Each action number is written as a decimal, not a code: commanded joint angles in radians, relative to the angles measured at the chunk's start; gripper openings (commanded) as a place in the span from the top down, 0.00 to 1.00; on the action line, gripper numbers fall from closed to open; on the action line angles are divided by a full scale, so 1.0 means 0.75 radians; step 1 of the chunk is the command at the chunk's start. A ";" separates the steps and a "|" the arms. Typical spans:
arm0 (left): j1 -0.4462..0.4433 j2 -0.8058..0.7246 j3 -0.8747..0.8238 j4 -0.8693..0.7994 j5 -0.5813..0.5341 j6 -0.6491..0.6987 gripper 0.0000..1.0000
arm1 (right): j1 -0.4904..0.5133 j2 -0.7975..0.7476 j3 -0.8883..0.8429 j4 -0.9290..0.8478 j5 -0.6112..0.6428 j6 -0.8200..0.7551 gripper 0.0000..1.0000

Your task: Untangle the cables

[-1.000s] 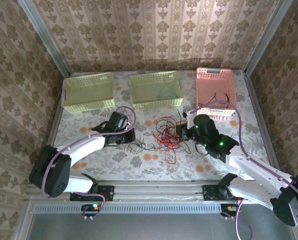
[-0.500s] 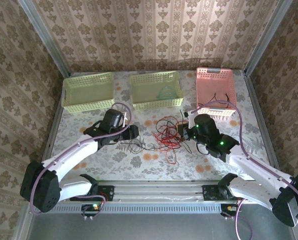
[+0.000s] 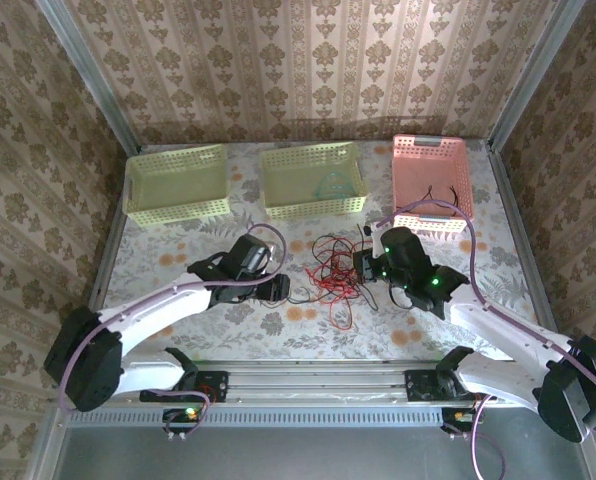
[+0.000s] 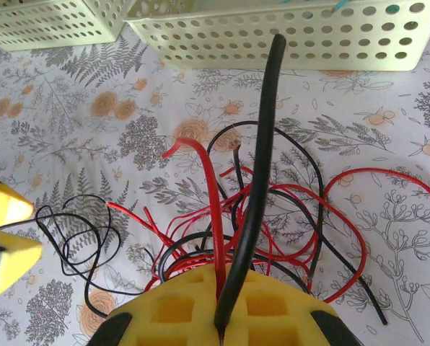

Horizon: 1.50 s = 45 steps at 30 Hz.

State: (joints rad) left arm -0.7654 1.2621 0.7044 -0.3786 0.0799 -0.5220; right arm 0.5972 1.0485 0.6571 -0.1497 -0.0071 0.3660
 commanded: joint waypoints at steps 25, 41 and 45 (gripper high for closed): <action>0.109 -0.300 0.258 -0.373 -0.049 0.117 1.00 | -0.026 0.010 0.027 -0.021 0.111 0.040 1.00; 0.555 -0.451 0.829 -0.532 0.363 0.212 1.00 | -0.047 0.186 0.072 -0.074 0.138 0.038 1.00; 0.599 -0.454 0.979 -0.529 0.359 0.237 1.00 | -0.048 0.268 0.063 -0.057 0.138 0.053 1.00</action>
State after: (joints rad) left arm -0.3367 0.9295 1.3636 -0.7620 0.3126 -0.3832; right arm 0.5655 1.2167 0.6945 -0.1719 0.0742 0.3965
